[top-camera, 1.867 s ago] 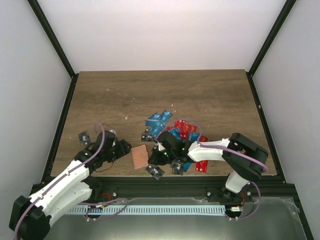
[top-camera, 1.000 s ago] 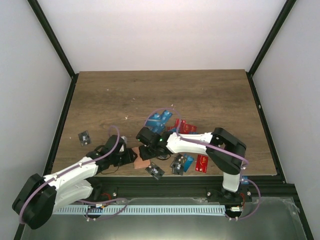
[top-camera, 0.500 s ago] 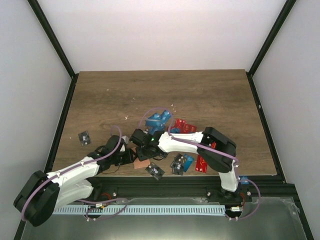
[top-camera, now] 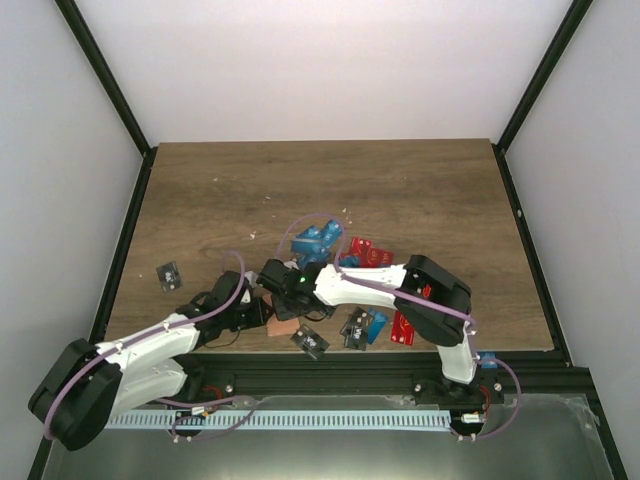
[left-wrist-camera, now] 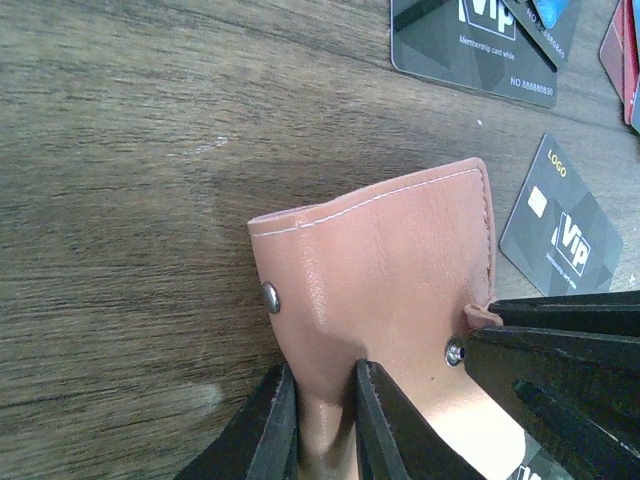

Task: Put the credit cards into the card holder

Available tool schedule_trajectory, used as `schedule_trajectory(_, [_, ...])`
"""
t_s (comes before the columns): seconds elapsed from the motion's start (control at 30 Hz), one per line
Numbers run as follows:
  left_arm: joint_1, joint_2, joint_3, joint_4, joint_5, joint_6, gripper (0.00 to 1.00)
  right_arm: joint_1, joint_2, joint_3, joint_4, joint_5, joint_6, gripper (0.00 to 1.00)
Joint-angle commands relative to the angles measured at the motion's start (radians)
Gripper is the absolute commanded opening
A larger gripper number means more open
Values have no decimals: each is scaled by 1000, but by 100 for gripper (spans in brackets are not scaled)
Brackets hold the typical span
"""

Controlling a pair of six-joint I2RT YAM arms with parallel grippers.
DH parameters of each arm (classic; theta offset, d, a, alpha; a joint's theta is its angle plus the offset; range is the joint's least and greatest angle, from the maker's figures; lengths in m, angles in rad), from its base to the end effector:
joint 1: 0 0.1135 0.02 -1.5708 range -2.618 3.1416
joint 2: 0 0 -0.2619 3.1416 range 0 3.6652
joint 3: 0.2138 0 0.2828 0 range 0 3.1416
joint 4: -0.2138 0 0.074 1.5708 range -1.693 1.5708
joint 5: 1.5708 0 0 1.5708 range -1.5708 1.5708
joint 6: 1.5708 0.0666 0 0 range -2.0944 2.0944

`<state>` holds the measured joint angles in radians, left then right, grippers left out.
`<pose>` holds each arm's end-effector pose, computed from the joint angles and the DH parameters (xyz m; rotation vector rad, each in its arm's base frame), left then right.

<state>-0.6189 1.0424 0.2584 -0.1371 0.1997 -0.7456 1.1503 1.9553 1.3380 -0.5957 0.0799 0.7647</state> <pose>0.1636 -0.1328 0.0761 -0.0787 2.6550 -0.7701 0.1794 0.3881 0.1137 -0.5258 2.8008 0.3558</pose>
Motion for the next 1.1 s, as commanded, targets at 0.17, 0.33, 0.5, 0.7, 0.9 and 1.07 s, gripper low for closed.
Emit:
schedule_trajectory(0.17, [-4,18,1,-48,-74,18,16,-16,-104,-73,-53,101,49,10])
schedule_trajectory(0.33, [-5,22,34,-71,-118,34,16,-69,-201,-220,18,70,66,19])
schedule_trajectory(0.5, [-5,61,67,-64,-114,68,22,-91,-260,-320,71,48,70,31])
schedule_trajectory(0.7, [-11,71,122,-105,-108,96,39,-92,-365,-380,215,-85,11,31])
schedule_trajectory(0.9, [-40,-19,143,-181,-155,57,52,-92,-435,-432,420,-327,0,32])
schedule_trajectory(1.07, [-60,-62,106,-170,-170,18,48,-89,-369,-420,530,-443,14,32])
